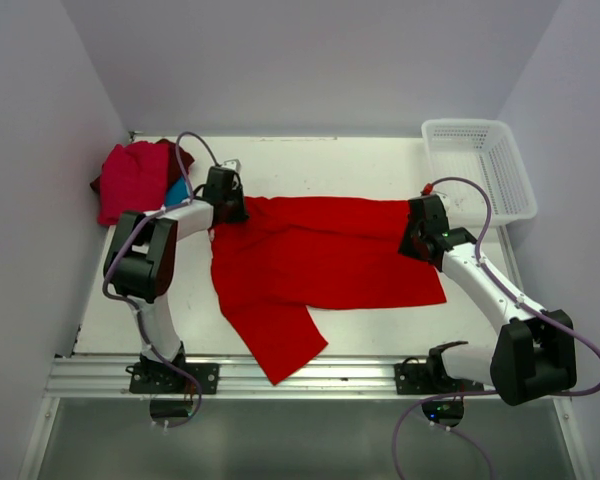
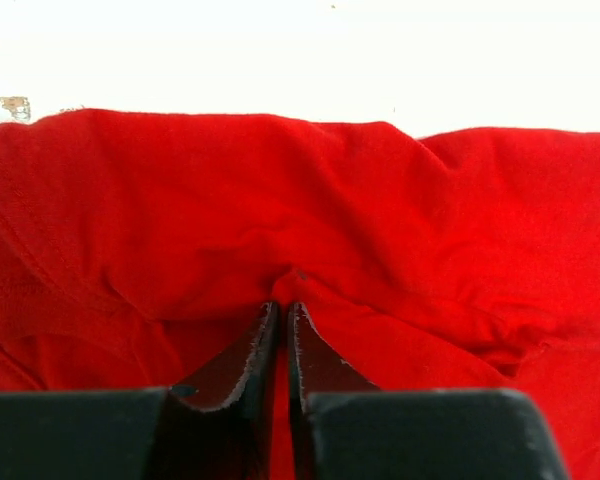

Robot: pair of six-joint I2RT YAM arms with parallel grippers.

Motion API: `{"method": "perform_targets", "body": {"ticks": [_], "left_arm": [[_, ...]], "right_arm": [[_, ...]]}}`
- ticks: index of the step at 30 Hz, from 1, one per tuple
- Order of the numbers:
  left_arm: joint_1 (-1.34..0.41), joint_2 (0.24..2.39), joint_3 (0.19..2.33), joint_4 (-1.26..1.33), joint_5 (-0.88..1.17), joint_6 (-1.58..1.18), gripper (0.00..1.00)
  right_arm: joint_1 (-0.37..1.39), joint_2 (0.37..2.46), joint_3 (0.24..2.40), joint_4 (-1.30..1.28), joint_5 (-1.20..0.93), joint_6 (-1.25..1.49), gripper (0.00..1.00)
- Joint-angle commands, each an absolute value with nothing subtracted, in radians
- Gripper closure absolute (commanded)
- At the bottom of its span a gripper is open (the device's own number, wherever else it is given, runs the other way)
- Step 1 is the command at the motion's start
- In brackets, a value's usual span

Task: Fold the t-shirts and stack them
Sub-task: Fold the tshirt

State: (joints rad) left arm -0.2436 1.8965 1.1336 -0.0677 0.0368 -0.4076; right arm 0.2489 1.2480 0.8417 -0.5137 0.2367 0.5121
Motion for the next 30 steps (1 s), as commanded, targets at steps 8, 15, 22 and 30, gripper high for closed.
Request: {"method": "perform_targets", "body": {"ticks": [8,15,22,30], "left_arm": [[-0.247,1.884,1.167,-0.015,0.057,-0.397,1.0],[-0.267,1.804,1.166,-0.041,0.055,-0.394,1.0],[-0.282,1.737,1.154,-0.087,0.045,-0.406,1.0],[-0.307,1.674,1.106,-0.135,0.035,-0.437,1.0]], "right_arm": [[0.255,1.216,0.847,-0.514,0.245,0.5,0.75],[0.253,1.219,0.841,-0.508,0.244,0.502,0.75],[0.255,1.221,0.835,-0.502,0.239,0.503,0.75],[0.255,1.213,0.834,-0.502,0.236,0.506,0.75]]}}
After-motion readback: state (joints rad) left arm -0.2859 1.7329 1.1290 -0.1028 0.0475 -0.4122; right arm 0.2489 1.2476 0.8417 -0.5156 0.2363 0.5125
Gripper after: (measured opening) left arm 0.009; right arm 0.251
